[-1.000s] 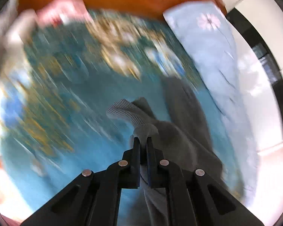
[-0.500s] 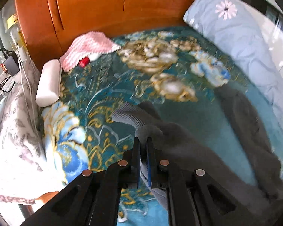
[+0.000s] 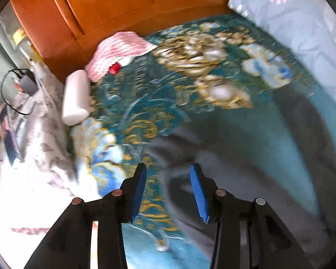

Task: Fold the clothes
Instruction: 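Pull the hoodie edge with the left gripper to straighten it on the blanket, then grasp the ribbed sleeve cuff with the right gripper and lift it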

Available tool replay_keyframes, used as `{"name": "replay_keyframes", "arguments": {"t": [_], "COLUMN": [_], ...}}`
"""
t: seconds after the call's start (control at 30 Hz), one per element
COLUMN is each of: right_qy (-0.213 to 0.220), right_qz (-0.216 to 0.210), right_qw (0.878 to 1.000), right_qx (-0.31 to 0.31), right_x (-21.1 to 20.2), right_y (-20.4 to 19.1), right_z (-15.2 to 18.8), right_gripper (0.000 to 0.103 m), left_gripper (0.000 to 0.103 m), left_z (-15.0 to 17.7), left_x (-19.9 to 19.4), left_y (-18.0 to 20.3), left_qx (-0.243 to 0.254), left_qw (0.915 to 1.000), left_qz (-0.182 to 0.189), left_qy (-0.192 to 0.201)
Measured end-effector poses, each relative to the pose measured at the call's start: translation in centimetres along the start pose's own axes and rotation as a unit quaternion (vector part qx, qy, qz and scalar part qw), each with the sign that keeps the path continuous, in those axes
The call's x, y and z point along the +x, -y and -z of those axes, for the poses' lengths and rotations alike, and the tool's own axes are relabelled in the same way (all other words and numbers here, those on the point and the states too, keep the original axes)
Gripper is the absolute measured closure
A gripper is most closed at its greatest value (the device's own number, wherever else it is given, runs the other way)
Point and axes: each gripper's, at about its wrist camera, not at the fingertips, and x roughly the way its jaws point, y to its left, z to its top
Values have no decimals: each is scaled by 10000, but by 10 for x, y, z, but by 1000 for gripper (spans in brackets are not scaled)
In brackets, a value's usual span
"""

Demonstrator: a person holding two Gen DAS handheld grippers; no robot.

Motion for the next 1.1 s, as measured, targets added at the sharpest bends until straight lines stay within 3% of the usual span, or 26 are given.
{"name": "replay_keyframes", "arguments": {"t": [0.17, 0.33, 0.5, 0.63, 0.7, 0.8, 0.83, 0.87, 0.97, 1.1], "right_qy": [-470, -521, -557, -426, -270, -153, -124, -98, 17, 48], "right_qz": [64, -232, -766, -1182, -1232, -1137, -1082, -1012, -876, -776], "right_qw": [9984, 9940, 9833, 9694, 9652, 9611, 9622, 9660, 9801, 9888], "right_qx": [308, 928, 1554, 2107, 2291, 2513, 2494, 2378, 1781, 1274], "right_x": [21, 40, 40, 43, 42, 32, 26, 18, -12, -51], "right_y": [24, 40, 55, 66, 69, 73, 72, 69, 51, 32], "right_z": [30, 45, 53, 61, 61, 65, 65, 65, 62, 71], "right_gripper": [39, 37, 37, 36, 41, 65, 75, 78, 82, 84], "left_gripper": [60, 60, 60, 60, 60, 60, 60, 60, 60, 60], "left_z": [40, 119, 172, 176, 178, 177, 177, 178, 177, 181], "left_x": [-10, 3, 7, -3, -2, 3, 2, 1, -2, -9], "left_y": [40, 80, 92, 99, 97, 87, 82, 77, 66, 58], "left_qx": [-194, -386, -310, 136, 131, -119, -224, -327, -508, -580], "left_qw": [9927, 9692, 9537, 9532, 9536, 9491, 9481, 9476, 9443, 9413], "left_qz": [1170, 2235, 2657, 2745, 2718, 2809, 2841, 2862, 2959, 3071], "left_qy": [-220, -961, -1374, -1262, -1285, -1420, -1410, -1382, -1345, -1275]}}
